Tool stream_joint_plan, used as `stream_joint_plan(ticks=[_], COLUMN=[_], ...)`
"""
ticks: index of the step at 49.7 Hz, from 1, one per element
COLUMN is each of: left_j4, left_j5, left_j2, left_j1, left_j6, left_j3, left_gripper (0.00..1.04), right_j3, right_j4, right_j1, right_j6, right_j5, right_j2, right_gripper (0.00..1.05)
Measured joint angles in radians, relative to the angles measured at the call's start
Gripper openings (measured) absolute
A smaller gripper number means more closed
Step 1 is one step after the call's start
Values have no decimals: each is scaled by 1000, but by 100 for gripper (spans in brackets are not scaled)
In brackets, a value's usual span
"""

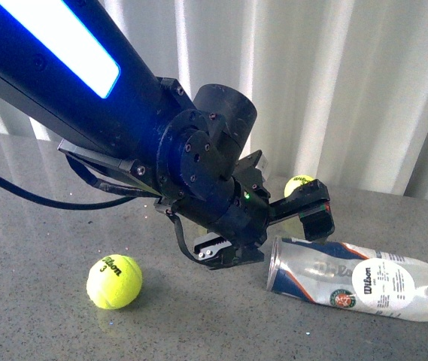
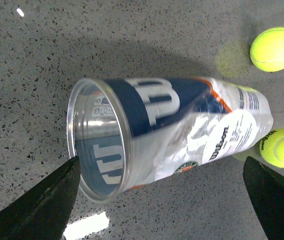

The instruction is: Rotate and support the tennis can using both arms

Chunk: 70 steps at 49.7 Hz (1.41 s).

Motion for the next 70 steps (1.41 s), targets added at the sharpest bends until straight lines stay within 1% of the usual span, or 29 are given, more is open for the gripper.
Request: stream_joint_plan(ticks=[12,29,31,39,40,42,43,50,53,56,61,70], left_j4=[14,26,27,36,37,40,40,39,37,35,29,-24], left_j5=[12,26,25,29,29,30,29,27,32,44,54,28], left_j2=[13,44,45,50,50,52,53,58,58,57,43,-9], left_j1=[3,-31,-34,-49,-50,-55,-55,-64,-66,-65,-63,-56], left_j6=[1,-16,-17,-28,-29,-29,-29,-28,-28,-27,-25,20], left_j3=[14,9,9,9,9,10,10,12,15,21,23,23], left_gripper=[98,98,93,68,67,58,56,33,19,11,5,5], right_j3=[0,0,0,0,0,0,0,0,0,0,0,0], right_j4=[0,0,0,0,0,0,0,0,0,0,0,0], right_j1=[0,0,0,0,0,0,0,0,0,0,0,0], right_j6=[0,0,0,0,0,0,0,0,0,0,0,0], right_j5=[0,0,0,0,0,0,0,0,0,0,0,0], right_j2=[0,0,0,0,0,0,0,0,0,0,0,0], right_gripper=[98,98,98,98,98,98,98,98,98,98,98,98])
